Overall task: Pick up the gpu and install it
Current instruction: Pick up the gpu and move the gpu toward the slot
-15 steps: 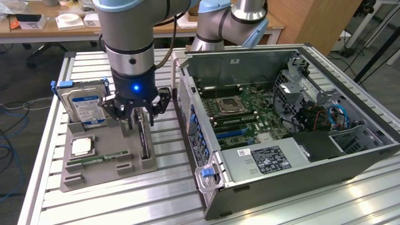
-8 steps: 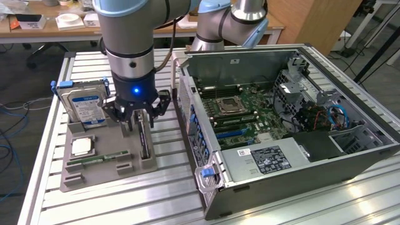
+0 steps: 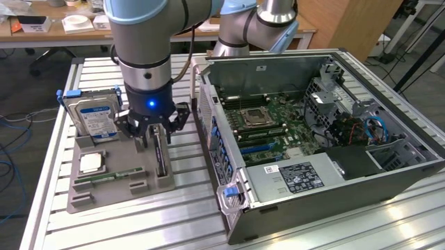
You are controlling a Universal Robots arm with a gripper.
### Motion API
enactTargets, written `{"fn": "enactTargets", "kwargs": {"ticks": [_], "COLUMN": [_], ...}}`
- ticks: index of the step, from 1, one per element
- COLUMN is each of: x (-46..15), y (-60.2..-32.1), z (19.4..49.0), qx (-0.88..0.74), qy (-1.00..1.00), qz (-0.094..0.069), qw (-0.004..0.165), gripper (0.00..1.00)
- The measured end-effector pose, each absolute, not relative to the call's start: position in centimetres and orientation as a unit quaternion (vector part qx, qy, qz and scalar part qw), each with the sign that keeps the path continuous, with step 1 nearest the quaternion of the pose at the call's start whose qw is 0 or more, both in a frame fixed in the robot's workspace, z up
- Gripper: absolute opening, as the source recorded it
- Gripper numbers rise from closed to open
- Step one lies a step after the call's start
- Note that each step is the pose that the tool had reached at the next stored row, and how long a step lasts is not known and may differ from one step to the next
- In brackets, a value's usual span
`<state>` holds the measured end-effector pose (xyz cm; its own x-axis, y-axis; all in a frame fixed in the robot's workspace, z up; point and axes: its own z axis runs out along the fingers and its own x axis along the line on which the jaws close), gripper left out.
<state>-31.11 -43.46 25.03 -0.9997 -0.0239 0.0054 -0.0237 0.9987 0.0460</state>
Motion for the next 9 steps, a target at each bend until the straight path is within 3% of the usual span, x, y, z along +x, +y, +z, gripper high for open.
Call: {"fn": "enactTargets", "kwargs": {"ticks": [9], "x": [-31.17], "y": [-43.46], "z": [24.40], "qx": [0.012], "qy": [-1.000], "qz": [-0.023], "qw": [0.003], "gripper": [0.55]}}
